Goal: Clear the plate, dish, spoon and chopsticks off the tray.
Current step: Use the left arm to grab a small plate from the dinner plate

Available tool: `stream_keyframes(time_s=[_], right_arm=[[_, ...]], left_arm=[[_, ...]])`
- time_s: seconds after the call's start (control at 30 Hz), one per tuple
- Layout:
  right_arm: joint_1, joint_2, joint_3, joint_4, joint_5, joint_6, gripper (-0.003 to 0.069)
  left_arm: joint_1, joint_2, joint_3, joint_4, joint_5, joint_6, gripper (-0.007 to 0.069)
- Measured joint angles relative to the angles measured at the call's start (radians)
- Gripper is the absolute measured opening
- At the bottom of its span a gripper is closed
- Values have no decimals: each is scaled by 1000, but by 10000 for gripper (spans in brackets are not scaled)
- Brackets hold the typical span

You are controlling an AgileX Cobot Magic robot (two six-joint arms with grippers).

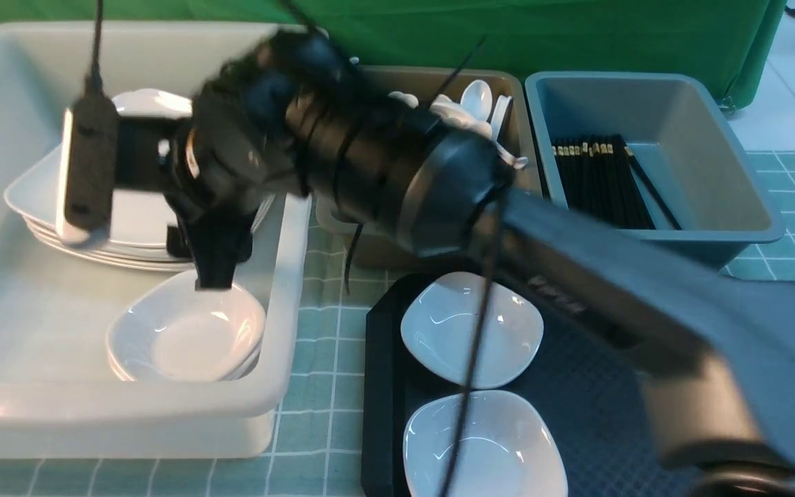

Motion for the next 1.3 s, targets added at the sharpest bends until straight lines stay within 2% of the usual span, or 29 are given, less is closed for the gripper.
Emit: stream_keyframes(time_s=[0.17, 0.27, 0.33, 0.43, 0.57, 0.7, 0.8, 0.83, 0.9, 1.0, 1.13, 1.27, 1.3], right_arm=[[4, -169, -7, -56, 248, 194, 202], [-24, -259, -3, -68, 249, 337, 66], [-46, -309, 15, -69, 249, 419, 34], [-91, -440, 136, -77, 249, 523, 19], [-111, -617, 341, -83, 249, 603, 19], [-115, -908, 696, -80, 249, 705, 19], [-116, -1076, 921, -80, 249, 793, 20], [-116, -1087, 936, -80, 249, 799, 20], [-116, -1235, 1125, -77, 246, 879, 20], [-116, -1351, 1261, -76, 241, 943, 20], [-116, -1511, 1384, -75, 233, 986, 20], [-116, -1597, 1418, -75, 223, 994, 20], [-116, -1620, 1421, -75, 220, 994, 20]], left_arm=[[0, 72, 16, -96, -4, 111, 17], [0, 156, 42, -207, -34, 203, 17], [-1, 222, 53, -244, -45, 258, 17], [-43, 320, 58, -245, -49, 318, 17], [-145, 429, 58, -202, -58, 330, 17], [-317, 658, 58, -118, -116, 330, 17], [-448, 872, 58, -83, -225, 346, 17], [-457, 872, 58, -80, -233, 348, 17], [-569, 1055, 57, -27, -328, 379, 17], [-639, 1193, 41, 39, -376, 396, 25], [-674, 1351, 2, 94, -412, 488, 101], [-678, 1437, -26, 111, -422, 556, 223], [-679, 1471, -32, 139, -434, 566, 282]])
